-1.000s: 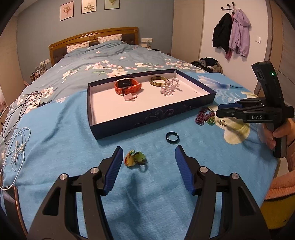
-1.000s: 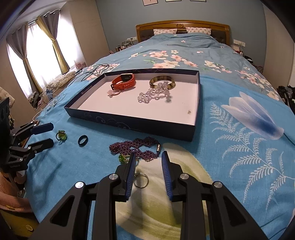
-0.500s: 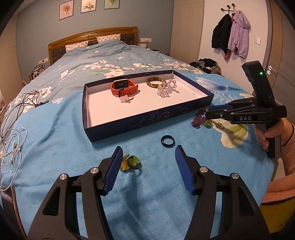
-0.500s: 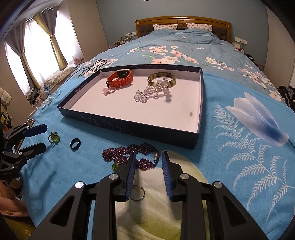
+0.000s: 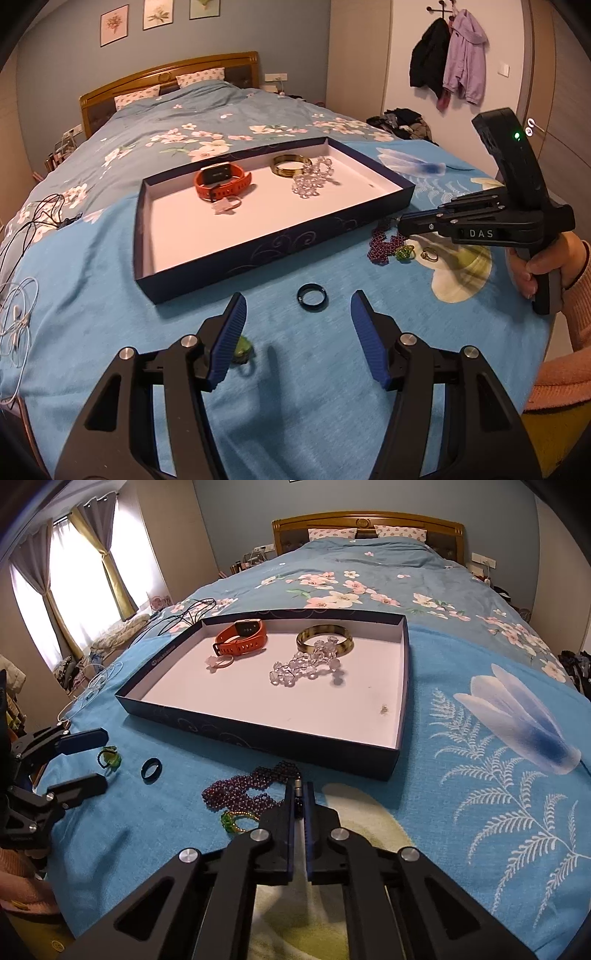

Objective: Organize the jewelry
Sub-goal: 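Close the right gripper on the dark red beaded bracelet while left approaches the black ring, then close the left gripper on the black ring while right lifts the beaded bracelet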

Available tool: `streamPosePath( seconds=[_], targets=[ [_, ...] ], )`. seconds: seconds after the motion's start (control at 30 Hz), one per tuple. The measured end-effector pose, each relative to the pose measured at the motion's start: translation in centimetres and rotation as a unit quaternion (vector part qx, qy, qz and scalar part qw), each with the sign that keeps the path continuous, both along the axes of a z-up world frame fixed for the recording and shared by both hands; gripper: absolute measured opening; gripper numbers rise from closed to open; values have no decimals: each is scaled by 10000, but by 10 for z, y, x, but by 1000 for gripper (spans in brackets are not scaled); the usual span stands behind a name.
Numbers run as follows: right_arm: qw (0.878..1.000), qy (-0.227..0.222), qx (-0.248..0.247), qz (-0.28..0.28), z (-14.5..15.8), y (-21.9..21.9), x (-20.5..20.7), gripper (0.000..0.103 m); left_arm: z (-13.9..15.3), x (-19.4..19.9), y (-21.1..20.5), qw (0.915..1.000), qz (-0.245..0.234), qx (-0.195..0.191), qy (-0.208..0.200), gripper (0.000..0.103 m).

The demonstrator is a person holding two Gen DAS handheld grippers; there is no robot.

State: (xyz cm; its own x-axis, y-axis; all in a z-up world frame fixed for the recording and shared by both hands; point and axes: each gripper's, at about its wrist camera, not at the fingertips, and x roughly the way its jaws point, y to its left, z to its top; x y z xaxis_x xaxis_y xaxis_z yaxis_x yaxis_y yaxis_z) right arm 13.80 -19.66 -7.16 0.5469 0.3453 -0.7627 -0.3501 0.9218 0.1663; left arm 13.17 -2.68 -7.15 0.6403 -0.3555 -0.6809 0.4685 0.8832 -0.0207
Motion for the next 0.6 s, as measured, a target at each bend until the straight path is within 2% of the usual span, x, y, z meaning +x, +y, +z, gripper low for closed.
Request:
streamPosePath(
  seconds=[0.27, 0.6],
  targets=[
    [9996, -203, 150, 122, 11, 4, -11, 3, -5, 14, -9, 9999, -57, 3, 162, 57],
    [9980, -524, 255, 250, 32, 11, -21, 3, -16, 30, -16, 9987, -124, 86, 489, 48]
  ],
)
